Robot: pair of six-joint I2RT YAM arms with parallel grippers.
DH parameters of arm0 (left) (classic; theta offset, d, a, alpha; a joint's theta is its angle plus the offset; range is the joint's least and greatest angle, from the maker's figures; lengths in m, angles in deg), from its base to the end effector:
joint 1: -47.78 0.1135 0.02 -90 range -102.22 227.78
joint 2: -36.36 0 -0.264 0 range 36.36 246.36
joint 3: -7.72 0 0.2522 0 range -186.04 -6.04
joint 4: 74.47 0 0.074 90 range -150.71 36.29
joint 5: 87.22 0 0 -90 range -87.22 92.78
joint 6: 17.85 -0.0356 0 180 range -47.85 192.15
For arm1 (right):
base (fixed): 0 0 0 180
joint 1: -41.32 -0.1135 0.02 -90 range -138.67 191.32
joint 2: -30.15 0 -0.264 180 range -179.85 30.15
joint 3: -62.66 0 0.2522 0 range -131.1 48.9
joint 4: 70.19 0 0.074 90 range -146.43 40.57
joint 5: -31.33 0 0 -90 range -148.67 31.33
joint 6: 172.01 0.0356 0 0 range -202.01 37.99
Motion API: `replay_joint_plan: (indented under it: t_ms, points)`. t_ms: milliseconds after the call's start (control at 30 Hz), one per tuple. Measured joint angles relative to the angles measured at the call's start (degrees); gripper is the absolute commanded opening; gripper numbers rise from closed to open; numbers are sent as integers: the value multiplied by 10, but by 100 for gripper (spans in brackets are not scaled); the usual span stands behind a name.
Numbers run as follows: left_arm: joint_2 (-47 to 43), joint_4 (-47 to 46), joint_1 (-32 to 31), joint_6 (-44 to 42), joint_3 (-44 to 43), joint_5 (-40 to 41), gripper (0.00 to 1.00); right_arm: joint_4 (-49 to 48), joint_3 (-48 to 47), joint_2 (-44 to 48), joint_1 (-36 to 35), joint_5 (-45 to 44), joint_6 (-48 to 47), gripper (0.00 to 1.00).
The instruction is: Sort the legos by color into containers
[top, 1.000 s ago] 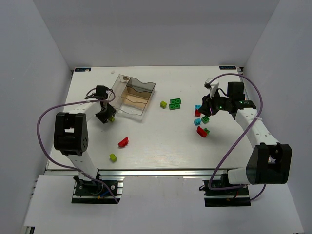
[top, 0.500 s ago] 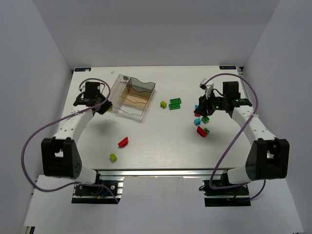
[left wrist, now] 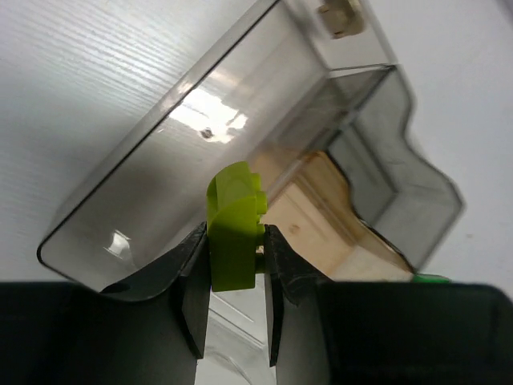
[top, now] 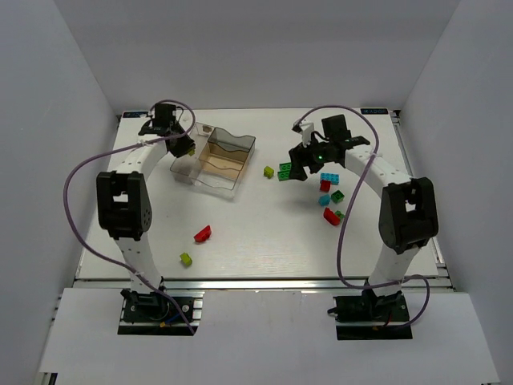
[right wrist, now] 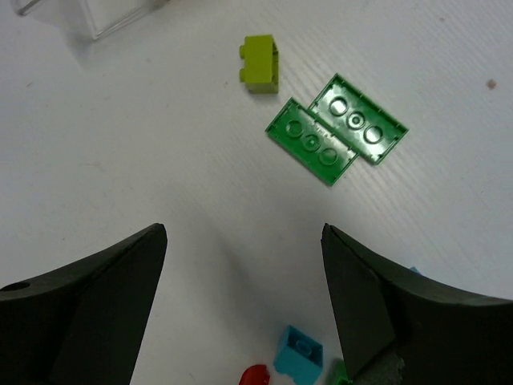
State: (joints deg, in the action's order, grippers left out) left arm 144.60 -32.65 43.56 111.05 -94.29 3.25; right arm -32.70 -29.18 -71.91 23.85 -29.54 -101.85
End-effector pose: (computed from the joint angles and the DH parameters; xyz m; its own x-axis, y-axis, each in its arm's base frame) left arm 0.4255 -0.0311 0.2554 -0.6200 -0.5839 -0.5241 -0.4128 0.8108 -0.4150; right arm 0.3707 0.1348 0.2492 -0.4687 -0.4583 -0.7552 -0.7801 0.6159 0.1104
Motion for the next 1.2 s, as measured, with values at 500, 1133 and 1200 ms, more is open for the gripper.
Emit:
replay_joint_plan:
  t_ms: [500, 1133, 1200]
  points:
    - [104, 78, 0, -52, -112, 21, 73, 3, -120, -133, -15, -66, 26, 89]
    - [-450, 98, 0, -9, 293, -19, 79, -1, -171, -205, -85, -44, -31, 80]
    - [-475, 126, 0, 1, 320, -27, 80, -4, -171, -218, -90, -47, -33, 79]
